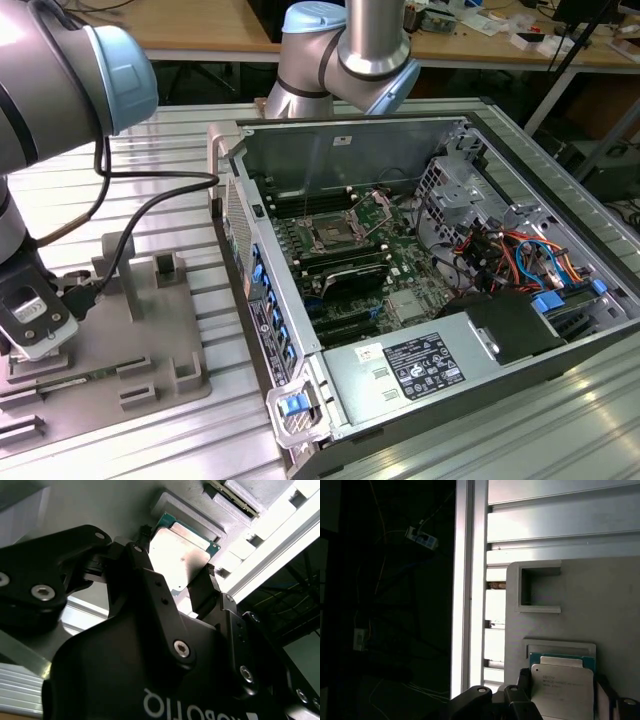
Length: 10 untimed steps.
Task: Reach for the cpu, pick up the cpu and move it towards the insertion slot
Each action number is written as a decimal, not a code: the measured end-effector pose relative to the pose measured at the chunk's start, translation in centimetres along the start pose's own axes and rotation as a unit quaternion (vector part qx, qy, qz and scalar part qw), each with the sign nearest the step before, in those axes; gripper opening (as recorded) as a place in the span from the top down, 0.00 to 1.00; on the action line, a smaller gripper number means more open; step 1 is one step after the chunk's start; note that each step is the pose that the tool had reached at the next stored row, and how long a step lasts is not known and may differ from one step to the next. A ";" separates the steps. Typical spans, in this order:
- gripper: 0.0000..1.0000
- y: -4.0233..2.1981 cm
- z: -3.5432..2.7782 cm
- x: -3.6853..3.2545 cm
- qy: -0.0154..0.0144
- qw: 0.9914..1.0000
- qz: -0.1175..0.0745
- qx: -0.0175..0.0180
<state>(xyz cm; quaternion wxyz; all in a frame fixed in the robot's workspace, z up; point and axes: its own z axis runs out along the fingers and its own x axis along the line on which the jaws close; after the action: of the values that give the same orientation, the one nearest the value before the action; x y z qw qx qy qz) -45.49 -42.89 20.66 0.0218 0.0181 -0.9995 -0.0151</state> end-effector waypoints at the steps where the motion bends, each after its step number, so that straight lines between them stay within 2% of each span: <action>1: 0.45 0.01 -0.06 0.00 0.000 1.000 0.000 0.000; 10: 0.45 0.02 -0.44 0.02 0.000 1.000 0.000 0.000</action>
<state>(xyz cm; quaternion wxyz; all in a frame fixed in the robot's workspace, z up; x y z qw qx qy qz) -45.48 -42.89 21.10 0.0217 0.0181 -0.9995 -0.0152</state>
